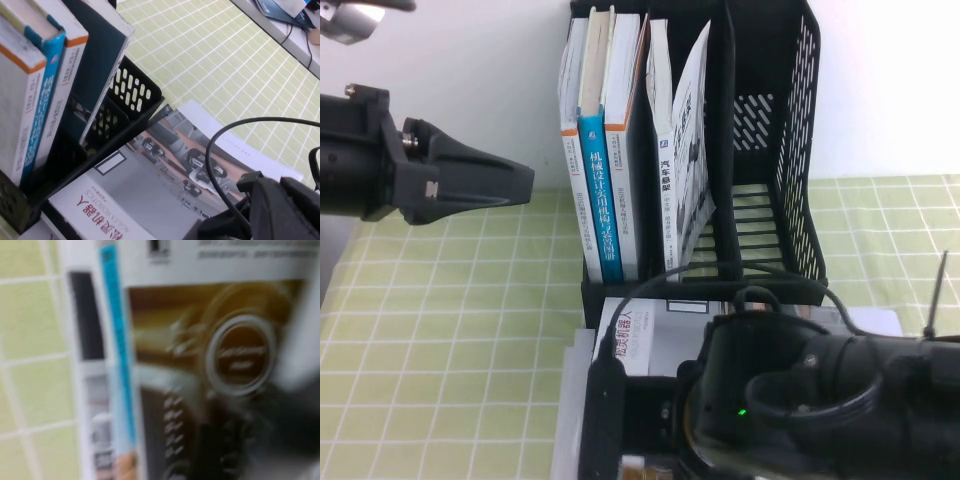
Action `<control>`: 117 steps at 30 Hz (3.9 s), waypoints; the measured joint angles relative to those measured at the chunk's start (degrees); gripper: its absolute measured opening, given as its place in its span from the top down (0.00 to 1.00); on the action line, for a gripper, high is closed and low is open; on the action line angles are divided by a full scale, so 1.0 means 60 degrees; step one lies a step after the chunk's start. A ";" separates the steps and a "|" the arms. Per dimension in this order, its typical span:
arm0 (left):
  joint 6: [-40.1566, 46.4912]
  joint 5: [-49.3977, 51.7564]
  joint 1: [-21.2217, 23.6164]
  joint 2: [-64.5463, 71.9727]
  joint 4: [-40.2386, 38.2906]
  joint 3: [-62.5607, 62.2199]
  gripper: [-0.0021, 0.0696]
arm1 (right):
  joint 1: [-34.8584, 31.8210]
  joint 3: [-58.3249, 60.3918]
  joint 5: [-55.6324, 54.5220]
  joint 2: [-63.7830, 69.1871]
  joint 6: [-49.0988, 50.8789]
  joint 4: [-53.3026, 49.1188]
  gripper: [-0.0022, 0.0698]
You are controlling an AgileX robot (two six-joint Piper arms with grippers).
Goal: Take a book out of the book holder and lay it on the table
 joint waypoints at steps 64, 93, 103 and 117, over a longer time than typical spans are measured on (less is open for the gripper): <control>-0.5960 -0.7265 -0.1259 -1.0029 0.5868 0.8436 0.97 | -0.1453 0.8006 -0.2746 -1.2045 1.0626 -0.6916 0.97; -0.8791 -0.8753 -0.0335 -1.2258 0.8356 1.1655 0.97 | -0.1453 0.8006 -0.2699 -1.2049 1.0649 -0.6979 0.97; -0.9037 -0.8322 -0.0335 -1.2298 0.8419 1.1701 0.97 | -0.1453 0.8006 -0.2699 -1.2049 1.0649 -0.7016 0.97; -0.9079 -0.8300 -0.0335 -1.2314 0.8419 1.1701 0.97 | -0.1453 0.8006 -0.2699 -1.2049 1.0649 -0.7039 0.97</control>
